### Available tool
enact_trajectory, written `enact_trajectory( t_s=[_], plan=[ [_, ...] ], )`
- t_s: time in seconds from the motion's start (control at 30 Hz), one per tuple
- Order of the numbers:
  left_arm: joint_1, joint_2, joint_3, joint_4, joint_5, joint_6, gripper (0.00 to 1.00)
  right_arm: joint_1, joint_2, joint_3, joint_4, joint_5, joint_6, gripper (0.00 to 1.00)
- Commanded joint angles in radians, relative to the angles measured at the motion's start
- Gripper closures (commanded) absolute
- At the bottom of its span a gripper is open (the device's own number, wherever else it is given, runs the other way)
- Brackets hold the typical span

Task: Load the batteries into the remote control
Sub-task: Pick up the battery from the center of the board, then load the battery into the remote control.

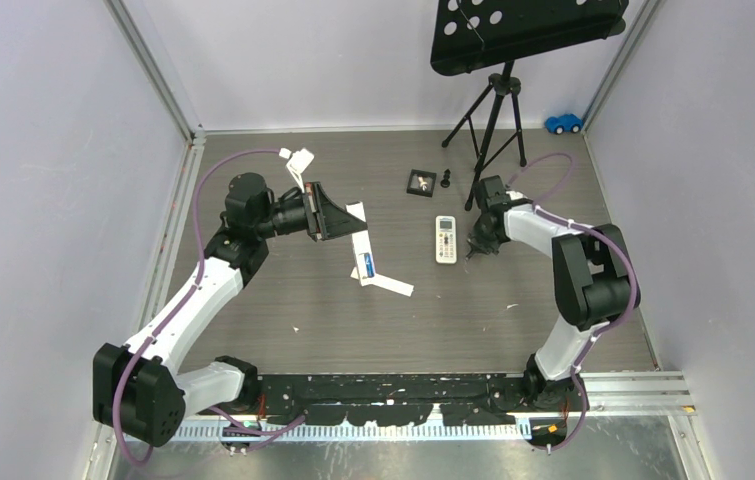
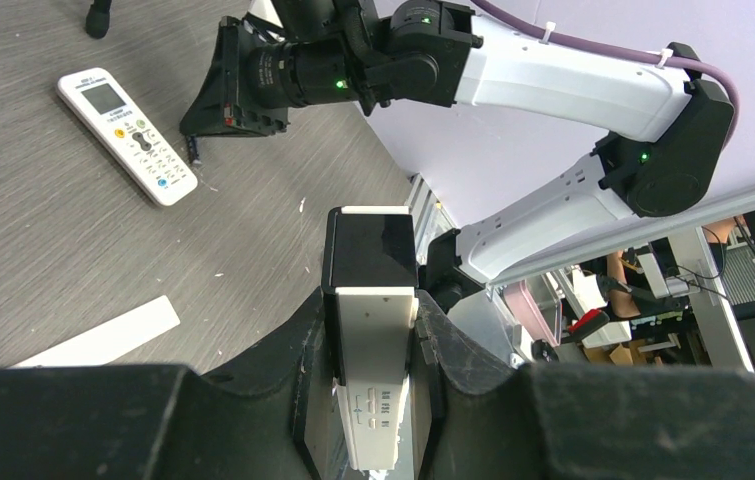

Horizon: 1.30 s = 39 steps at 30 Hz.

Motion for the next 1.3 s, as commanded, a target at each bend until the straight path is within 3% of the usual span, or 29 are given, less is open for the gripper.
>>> enact_trajectory(
  t_s=[0.0, 0.27, 0.63, 0.93, 1.27],
  plan=[
    [0.001, -0.014, 0.01, 0.016, -0.002, 0.003, 1.0, 0.024, 0.057, 0.005, 0.003, 0.05, -0.056, 0.98],
    [0.001, 0.001, 0.001, 0.02, -0.021, -0.015, 1.0, 0.109, -0.075, 0.034, -0.024, 0.15, -0.136, 1.0],
    [0.0, 0.126, -0.052, 0.108, -0.081, -0.174, 1.0, 0.3, -0.384, 0.111, -0.094, 0.25, -0.162, 0.99],
    [-0.023, 0.187, -0.056, 0.212, -0.062, -0.268, 1.0, 0.567, -0.594, 0.089, 0.109, 0.252, -0.225, 0.99],
    [-0.025, 0.197, -0.066, 0.285, -0.021, -0.367, 1.0, 0.781, -0.581, 0.085, 0.311, 0.275, -0.351, 0.99]
  ],
)
